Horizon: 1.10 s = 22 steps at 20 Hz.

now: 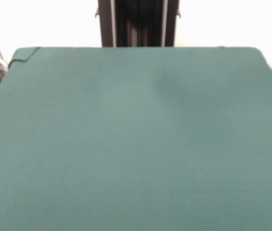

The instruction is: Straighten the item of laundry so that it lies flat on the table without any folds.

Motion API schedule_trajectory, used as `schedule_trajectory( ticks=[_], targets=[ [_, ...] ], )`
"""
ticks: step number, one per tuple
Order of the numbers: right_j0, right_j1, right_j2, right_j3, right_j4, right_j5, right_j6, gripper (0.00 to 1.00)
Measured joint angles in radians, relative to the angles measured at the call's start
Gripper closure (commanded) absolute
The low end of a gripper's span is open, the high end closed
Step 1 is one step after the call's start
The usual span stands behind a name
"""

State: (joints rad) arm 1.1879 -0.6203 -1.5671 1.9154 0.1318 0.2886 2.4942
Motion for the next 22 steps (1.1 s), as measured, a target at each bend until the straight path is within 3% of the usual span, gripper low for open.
schedule_trajectory(
  ticks=[2, 8, 12, 22],
  targets=[
    [-0.005, 0.003, 0.002, 0.015, -0.001, -0.038, 0.000, 1.00],
    [-0.080, 0.058, 0.040, 0.166, 0.008, -0.441, 0.006, 1.00],
    [-0.122, 0.100, 0.092, 0.187, 0.062, -0.646, 0.006, 1.00],
    [-0.165, 0.155, 0.215, 0.259, 0.186, -0.731, 0.006, 1.00]
  ],
)
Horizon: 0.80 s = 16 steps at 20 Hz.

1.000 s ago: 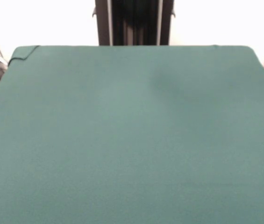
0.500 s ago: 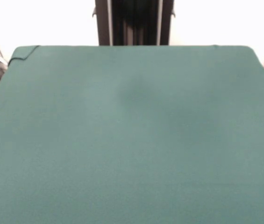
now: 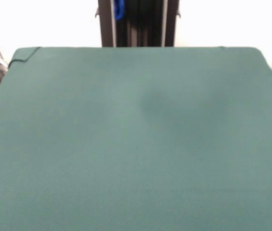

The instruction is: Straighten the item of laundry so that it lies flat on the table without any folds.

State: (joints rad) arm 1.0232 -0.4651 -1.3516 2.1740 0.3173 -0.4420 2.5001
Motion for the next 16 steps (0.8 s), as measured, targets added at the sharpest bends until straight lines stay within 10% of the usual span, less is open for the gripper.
schedule_trajectory(
  ticks=[16],
  targets=[
    [-0.079, 0.090, 0.185, 0.122, 0.120, -0.185, 0.000, 1.00]
  ],
)
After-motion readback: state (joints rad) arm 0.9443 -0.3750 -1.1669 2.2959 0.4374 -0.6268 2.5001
